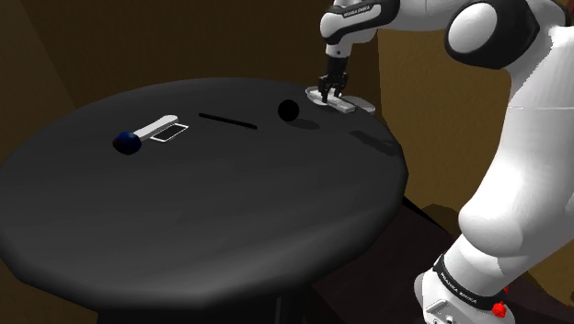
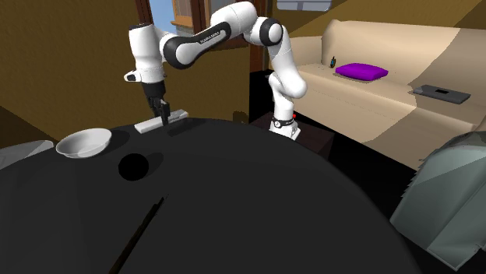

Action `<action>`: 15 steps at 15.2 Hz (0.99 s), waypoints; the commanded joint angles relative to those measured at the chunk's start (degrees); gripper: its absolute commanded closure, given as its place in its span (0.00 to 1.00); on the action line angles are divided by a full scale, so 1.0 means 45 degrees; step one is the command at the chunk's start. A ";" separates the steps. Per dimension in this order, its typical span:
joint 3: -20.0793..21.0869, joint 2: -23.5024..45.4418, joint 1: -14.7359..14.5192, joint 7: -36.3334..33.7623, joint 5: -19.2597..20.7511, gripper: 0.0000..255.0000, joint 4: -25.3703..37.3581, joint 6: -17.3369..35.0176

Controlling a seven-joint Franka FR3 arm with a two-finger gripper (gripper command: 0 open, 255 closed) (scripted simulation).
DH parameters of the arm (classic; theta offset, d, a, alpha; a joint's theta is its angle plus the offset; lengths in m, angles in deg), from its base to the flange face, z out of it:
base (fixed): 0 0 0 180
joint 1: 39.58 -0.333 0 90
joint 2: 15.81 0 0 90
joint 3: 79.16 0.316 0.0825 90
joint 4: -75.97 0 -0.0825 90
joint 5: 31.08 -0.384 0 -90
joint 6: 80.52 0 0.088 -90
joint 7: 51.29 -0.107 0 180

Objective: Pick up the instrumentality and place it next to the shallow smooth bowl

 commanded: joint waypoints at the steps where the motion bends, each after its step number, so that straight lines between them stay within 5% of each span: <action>1: -0.0168 0.0251 0.0373 0.0577 -0.0060 1.00 0.0437 -0.0170; 10: -0.0723 0.2850 0.1831 0.2664 -0.0264 1.00 0.4500 -0.1595; 15: -0.0720 0.2813 0.1842 0.2649 -0.0259 1.00 0.3584 -0.0716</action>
